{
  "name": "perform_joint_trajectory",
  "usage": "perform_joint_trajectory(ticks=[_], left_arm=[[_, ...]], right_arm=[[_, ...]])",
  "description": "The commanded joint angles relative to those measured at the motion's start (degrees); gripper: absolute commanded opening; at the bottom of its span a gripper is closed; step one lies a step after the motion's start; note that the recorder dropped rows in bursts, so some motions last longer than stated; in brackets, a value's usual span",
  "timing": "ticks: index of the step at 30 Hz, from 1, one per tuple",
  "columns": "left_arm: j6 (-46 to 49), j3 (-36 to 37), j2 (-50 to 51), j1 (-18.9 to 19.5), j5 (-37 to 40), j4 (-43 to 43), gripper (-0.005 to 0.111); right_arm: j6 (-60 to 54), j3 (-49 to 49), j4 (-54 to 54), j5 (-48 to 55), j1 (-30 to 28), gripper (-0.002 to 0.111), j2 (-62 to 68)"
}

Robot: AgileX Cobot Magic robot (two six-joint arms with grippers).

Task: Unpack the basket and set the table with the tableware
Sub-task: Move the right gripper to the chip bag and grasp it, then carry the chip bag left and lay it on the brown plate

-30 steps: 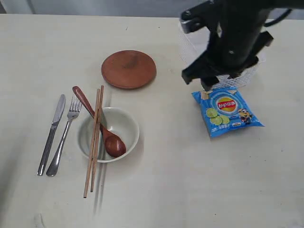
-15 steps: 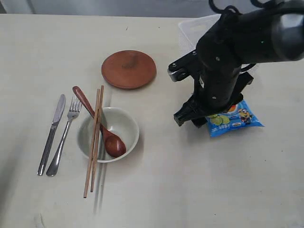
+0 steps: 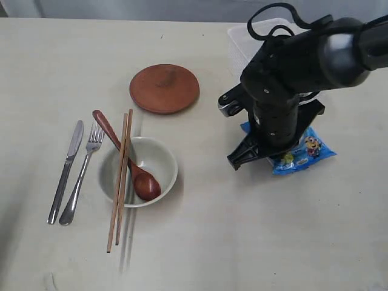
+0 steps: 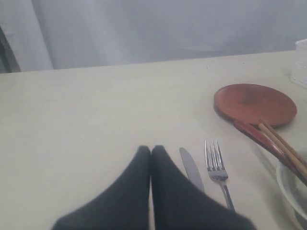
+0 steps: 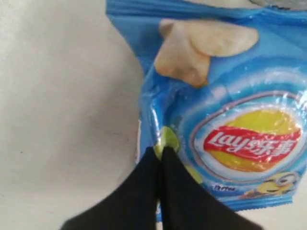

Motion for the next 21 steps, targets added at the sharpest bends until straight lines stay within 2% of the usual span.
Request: perform_joint_trajectory(ticks=[1, 6, 12, 21], left_arm=[[-0.24, 0.21, -0.29, 0.17, -0.08, -0.37, 0.000], [-0.24, 0.21, -0.29, 0.17, -0.08, -0.37, 0.000], [-0.24, 0.21, -0.29, 0.17, -0.08, -0.37, 0.000], [-0.24, 0.21, -0.29, 0.17, -0.08, -0.37, 0.000]], right_arm=[[-0.88, 0.27, -0.29, 1.31, 0.96, 0.000, -1.47], [-1.26, 0.27, -1.00, 0.33, 6.87, 0.000, -8.35], [-1.26, -2.52, -5.73, -8.30, 11.17, 0.000, -12.80], [-4.60, -23.68, -8.45, -9.63, 11.04, 0.000, -2.43]])
